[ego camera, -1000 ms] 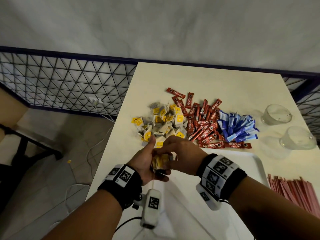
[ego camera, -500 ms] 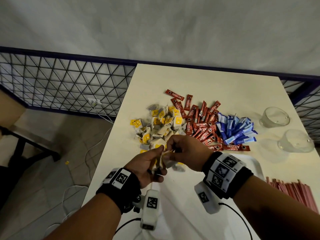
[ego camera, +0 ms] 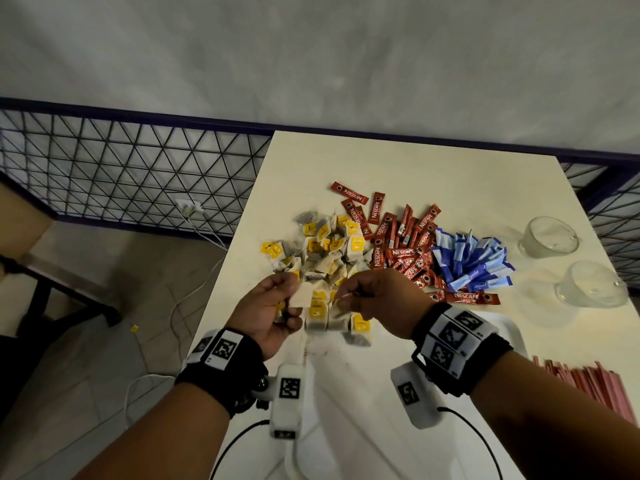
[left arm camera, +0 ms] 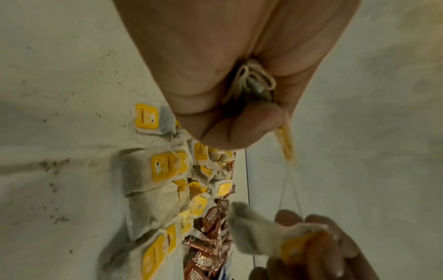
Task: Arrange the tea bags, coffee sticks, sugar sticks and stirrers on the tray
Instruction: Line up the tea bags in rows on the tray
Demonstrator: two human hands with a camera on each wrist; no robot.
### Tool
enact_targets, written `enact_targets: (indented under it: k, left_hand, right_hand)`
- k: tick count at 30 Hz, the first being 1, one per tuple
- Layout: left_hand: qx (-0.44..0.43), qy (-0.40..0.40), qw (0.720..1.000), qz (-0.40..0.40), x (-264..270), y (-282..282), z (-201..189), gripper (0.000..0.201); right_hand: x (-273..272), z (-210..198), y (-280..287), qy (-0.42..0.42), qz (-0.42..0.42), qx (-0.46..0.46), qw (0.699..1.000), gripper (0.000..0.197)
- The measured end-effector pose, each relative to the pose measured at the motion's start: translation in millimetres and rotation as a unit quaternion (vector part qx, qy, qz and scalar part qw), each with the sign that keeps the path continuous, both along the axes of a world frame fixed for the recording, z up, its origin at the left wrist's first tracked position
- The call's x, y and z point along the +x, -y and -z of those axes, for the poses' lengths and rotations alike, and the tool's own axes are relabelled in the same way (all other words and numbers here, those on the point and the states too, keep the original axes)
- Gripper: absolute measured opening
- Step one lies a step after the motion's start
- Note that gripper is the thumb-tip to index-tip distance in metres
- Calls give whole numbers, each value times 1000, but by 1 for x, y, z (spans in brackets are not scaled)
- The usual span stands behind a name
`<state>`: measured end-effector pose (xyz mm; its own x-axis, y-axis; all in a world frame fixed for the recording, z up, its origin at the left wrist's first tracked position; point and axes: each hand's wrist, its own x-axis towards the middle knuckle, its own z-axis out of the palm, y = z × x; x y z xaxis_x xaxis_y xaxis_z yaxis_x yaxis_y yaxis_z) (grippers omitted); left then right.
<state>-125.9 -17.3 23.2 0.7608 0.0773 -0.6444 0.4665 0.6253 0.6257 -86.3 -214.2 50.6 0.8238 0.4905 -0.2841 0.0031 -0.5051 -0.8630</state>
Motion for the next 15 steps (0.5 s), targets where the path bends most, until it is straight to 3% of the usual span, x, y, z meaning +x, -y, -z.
enact_targets:
  k: [3, 5, 7, 10, 13, 15]
  left_hand:
    - [119, -20, 992, 44, 0, 1, 2, 13]
    - [275, -8, 956, 98, -1, 1, 3, 8]
    - [383, 65, 907, 164, -3, 0, 0, 5]
    - [424, 167, 846, 278, -5, 7, -9, 9]
    - [504, 184, 768, 350, -2, 13, -3, 24]
    - [501, 157, 763, 377, -2, 15, 7, 28]
  right_hand:
    - [-1, -3, 0, 11, 22, 43, 999, 12]
    - [2, -3, 1, 45, 19, 36, 998, 13]
    - [4, -4, 1, 51, 18, 5, 998, 9]
    - [3, -1, -4, 62, 20, -23, 998, 7]
    - [0, 3, -9, 57, 26, -17, 998, 6]
    - [0, 11, -7, 66, 16, -53, 996, 9]
